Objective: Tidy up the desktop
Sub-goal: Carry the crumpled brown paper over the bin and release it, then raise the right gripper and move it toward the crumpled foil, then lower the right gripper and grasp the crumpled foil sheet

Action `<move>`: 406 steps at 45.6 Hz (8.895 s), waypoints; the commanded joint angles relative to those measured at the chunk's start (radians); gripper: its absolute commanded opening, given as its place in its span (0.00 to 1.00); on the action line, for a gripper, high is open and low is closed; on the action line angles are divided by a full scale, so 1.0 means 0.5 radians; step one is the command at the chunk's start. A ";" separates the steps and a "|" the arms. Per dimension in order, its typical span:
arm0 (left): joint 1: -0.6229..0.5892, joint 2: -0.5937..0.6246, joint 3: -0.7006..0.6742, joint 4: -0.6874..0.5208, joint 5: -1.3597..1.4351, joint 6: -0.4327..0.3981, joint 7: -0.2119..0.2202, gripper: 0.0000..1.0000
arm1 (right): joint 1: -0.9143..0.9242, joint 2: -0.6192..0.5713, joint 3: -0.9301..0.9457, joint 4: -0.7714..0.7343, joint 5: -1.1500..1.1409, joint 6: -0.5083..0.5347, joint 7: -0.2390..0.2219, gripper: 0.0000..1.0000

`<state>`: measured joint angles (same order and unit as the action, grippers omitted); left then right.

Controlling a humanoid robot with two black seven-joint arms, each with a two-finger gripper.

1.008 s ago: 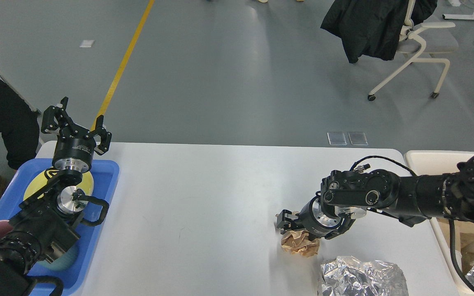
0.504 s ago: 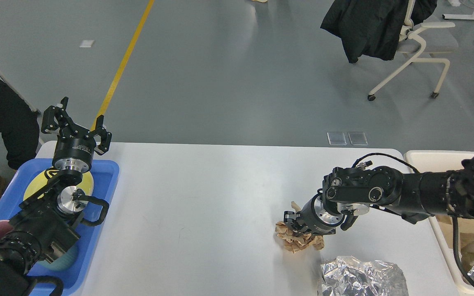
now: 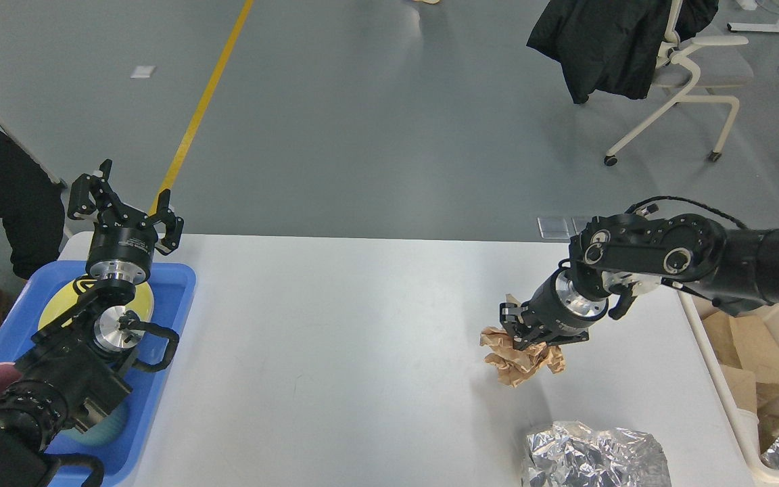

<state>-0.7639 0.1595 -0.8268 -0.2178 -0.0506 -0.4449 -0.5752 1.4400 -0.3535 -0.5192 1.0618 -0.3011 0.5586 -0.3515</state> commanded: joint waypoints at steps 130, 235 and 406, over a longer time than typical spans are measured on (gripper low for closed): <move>0.000 0.000 0.000 0.000 0.000 0.000 0.000 0.96 | -1.116 -0.201 -0.851 -1.142 -0.171 -0.666 -0.003 1.00; 0.000 0.000 0.000 0.000 0.000 0.000 0.000 0.96 | 1.010 0.023 -1.097 1.134 0.130 -0.550 0.007 1.00; 0.000 0.000 0.000 0.000 0.000 0.000 0.000 0.96 | 0.040 -0.671 -0.496 0.276 0.130 0.413 -0.030 0.00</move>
<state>-0.7639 0.1595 -0.8268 -0.2178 -0.0506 -0.4449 -0.5752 1.3340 -0.6583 -0.7503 1.1994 -0.2351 0.6605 -0.3587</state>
